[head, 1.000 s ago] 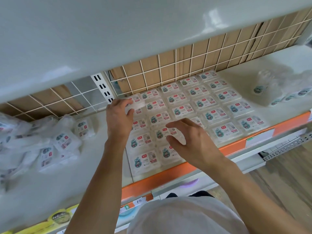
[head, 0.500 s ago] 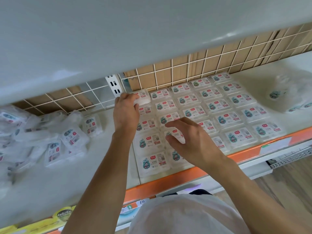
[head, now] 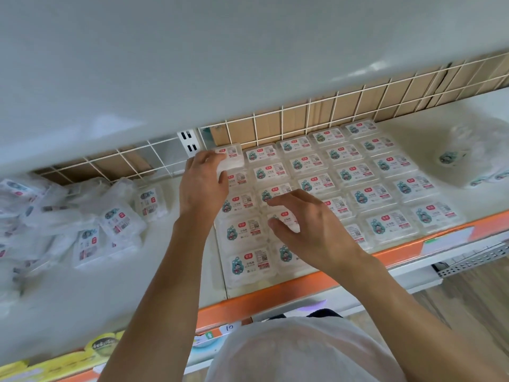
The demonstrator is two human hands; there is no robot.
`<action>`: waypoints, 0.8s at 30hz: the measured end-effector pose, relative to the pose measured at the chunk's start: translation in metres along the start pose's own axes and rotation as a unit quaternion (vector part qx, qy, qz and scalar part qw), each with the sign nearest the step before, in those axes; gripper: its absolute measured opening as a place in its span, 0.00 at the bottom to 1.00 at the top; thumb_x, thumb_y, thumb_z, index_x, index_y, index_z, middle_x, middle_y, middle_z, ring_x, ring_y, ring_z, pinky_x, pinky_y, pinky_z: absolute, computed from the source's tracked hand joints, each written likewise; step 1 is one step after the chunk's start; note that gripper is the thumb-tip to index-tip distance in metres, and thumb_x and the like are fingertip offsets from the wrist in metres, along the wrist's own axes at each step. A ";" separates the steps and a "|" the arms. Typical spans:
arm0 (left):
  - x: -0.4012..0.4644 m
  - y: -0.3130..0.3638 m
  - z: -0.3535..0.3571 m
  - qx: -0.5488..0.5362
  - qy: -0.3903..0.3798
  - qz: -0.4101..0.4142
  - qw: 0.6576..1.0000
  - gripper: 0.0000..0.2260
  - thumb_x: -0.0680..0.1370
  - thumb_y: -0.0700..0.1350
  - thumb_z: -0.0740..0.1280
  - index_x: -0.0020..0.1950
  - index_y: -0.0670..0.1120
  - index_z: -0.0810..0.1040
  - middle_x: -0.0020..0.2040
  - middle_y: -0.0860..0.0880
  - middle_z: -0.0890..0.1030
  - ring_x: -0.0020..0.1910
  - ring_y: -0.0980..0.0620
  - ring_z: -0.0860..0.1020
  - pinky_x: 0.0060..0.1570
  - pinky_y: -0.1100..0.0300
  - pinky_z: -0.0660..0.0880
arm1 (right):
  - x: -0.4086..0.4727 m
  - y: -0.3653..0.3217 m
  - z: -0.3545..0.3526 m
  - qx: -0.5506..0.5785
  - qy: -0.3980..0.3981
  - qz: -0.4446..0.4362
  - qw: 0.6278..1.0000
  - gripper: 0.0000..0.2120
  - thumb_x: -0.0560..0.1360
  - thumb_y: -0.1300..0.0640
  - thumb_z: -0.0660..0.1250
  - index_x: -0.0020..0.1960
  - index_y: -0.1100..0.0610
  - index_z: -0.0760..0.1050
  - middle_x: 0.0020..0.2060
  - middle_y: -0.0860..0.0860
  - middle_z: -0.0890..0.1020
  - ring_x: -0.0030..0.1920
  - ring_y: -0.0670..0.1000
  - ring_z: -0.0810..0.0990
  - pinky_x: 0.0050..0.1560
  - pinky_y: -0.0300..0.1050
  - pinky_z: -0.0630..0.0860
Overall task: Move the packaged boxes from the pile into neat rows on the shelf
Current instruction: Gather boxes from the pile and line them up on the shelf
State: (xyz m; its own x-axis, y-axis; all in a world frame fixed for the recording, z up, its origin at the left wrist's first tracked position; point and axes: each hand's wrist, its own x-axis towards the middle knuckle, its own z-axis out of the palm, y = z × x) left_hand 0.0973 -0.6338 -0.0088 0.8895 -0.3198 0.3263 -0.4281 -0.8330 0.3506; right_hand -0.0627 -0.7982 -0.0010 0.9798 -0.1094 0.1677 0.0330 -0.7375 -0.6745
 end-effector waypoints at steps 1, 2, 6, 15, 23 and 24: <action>-0.006 0.000 -0.004 0.001 0.004 -0.001 1.000 0.17 0.79 0.42 0.68 0.68 0.45 0.77 0.66 0.46 0.77 0.65 0.44 0.73 0.60 0.49 0.76 | 0.000 0.000 -0.001 -0.004 -0.002 -0.002 1.000 0.15 0.77 0.54 0.69 0.63 0.54 0.79 0.57 0.50 0.81 0.53 0.54 0.81 0.50 0.52 0.80; -0.014 0.000 -0.009 0.002 0.006 -0.005 1.000 0.16 0.79 0.43 0.68 0.67 0.45 0.78 0.64 0.45 0.78 0.63 0.44 0.74 0.60 0.49 0.76 | 0.000 0.000 -0.001 -0.012 -0.004 -0.005 1.000 0.15 0.77 0.53 0.69 0.64 0.53 0.79 0.57 0.51 0.81 0.54 0.55 0.81 0.51 0.53 0.80; -0.060 -0.002 -0.026 -0.011 0.002 -0.056 0.998 0.12 0.79 0.46 0.67 0.63 0.47 0.80 0.59 0.46 0.81 0.59 0.45 0.78 0.54 0.50 0.77 | 0.004 -0.003 -0.003 -0.050 -0.023 -0.021 0.998 0.18 0.77 0.53 0.70 0.65 0.54 0.77 0.58 0.53 0.80 0.56 0.59 0.79 0.55 0.54 0.78; -0.143 0.000 -0.062 0.037 0.009 -0.204 0.978 0.14 0.78 0.49 0.69 0.63 0.50 0.81 0.56 0.45 0.82 0.56 0.41 0.79 0.51 0.51 0.75 | 0.001 -0.021 -0.008 -0.106 -0.164 -0.069 0.978 0.27 0.78 0.45 0.66 0.74 0.50 0.67 0.70 0.51 0.69 0.70 0.56 0.67 0.70 0.53 0.67; -0.219 0.004 -0.096 0.054 0.042 -0.280 0.957 0.16 0.75 0.48 0.73 0.62 0.48 0.81 0.53 0.44 0.83 0.51 0.38 0.80 0.49 0.50 0.76 | -0.004 -0.062 0.003 -0.094 -0.246 -0.148 0.953 0.27 0.78 0.46 0.67 0.75 0.50 0.67 0.70 0.51 0.69 0.70 0.55 0.67 0.69 0.51 0.66; -0.227 0.003 -0.099 0.051 0.045 -0.294 0.953 0.16 0.75 0.48 0.73 0.63 0.48 0.81 0.53 0.44 0.82 0.52 0.39 0.80 0.50 0.50 0.75 | -0.006 -0.068 0.007 -0.092 -0.252 -0.158 0.950 0.27 0.78 0.46 0.67 0.74 0.51 0.67 0.70 0.51 0.69 0.70 0.55 0.68 0.69 0.51 0.67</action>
State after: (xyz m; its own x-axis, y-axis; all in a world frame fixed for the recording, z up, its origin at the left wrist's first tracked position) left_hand -0.1216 -0.5188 0.0051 0.9514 0.2533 0.1753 0.1634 -0.8974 0.4099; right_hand -0.0694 -0.7427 0.0386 0.8983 0.4358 -0.0559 0.3516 -0.7892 -0.5036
